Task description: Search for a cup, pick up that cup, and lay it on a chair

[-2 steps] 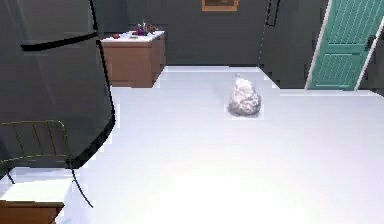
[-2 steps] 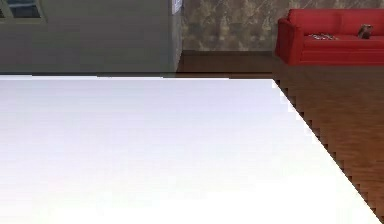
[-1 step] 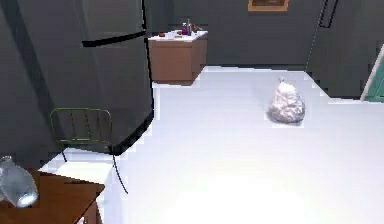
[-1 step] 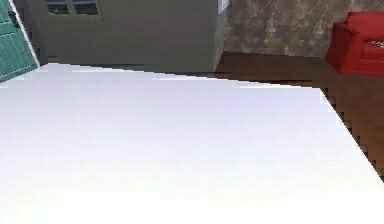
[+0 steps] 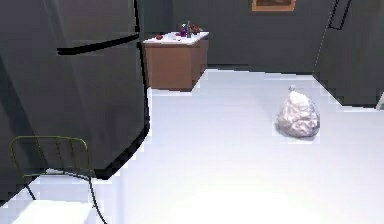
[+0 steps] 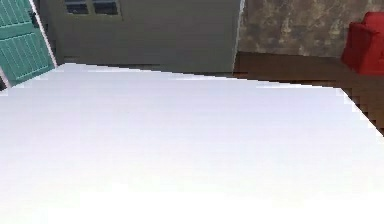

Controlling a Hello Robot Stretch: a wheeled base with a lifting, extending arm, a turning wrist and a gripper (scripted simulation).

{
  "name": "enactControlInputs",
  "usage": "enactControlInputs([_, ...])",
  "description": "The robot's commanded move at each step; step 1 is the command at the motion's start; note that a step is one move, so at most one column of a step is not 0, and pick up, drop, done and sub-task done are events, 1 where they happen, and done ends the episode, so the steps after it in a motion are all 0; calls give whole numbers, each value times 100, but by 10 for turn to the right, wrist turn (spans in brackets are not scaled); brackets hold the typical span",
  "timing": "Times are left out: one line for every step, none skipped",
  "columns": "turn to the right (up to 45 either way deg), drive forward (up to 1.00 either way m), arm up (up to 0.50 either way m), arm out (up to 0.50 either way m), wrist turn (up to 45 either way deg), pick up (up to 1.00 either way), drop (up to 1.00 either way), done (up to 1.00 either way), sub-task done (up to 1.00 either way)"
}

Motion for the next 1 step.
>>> enactControlInputs([-390,0,0,0,0,0,0,0,0])
